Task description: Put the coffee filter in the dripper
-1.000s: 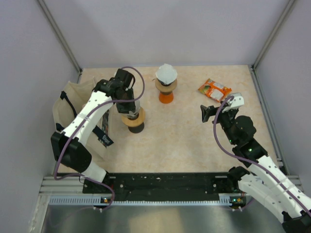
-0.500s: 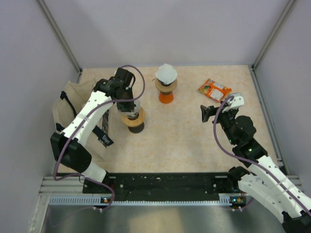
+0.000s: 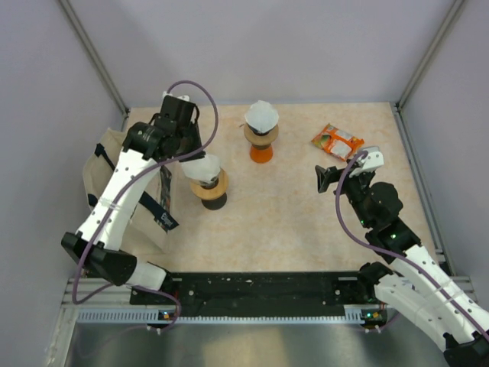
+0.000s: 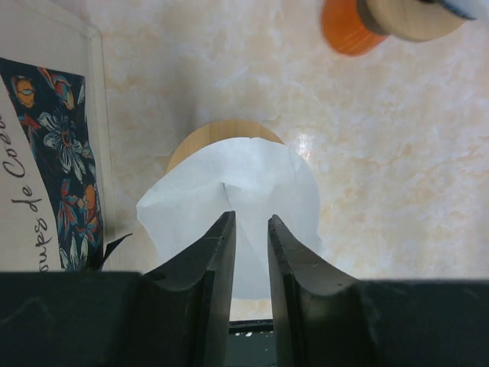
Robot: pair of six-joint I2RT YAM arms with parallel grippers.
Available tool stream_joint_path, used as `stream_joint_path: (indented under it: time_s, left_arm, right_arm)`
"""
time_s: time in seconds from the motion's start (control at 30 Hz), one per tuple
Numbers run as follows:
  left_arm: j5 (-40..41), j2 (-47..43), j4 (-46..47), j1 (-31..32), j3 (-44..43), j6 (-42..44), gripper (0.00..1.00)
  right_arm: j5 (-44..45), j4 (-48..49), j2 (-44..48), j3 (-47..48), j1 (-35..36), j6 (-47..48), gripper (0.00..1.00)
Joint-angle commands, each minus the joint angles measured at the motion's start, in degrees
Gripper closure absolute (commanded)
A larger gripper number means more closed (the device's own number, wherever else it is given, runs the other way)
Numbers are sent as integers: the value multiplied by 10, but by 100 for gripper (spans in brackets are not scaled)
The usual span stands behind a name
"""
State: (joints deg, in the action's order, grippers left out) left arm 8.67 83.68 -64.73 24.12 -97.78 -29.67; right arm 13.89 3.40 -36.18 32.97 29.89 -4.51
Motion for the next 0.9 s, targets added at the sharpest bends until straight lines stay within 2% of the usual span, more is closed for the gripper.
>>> stream_joint_path:
  time_s: [0.0,0.1,0.13,0.2,0.23,0.47,0.6,0.73,0.87]
  left_arm:
    - [18,-60,27,4,-29,20,67]
    - [38,-110,73,4,-1,19,49]
    - [49,-130,90,4,16,16,37]
    - [69,-170,136,4,56,13,7]
    - [78,-189,155,4,75,13,1]
    - [137,-296,242,4,168,15,1]
    - [163,-326,279,4,217,18,1]
    - [194,-327,290,4,239,17,1]
    - [191,-328,305,4,253,18,1]
  right_arm:
    - [6,20,0,0,2,3,1]
    - [12,21,4,-1,3,-1,1]
    - [14,22,8,-3,1,-3,1]
    - [31,28,16,-5,2,-9,1]
    - [39,29,20,-6,2,-12,1]
    - [156,17,50,-6,2,-47,1]
    - [223,-32,46,17,2,-73,1]
    - [277,-156,19,74,2,-123,1]
    - [250,-258,-13,146,2,-122,1]
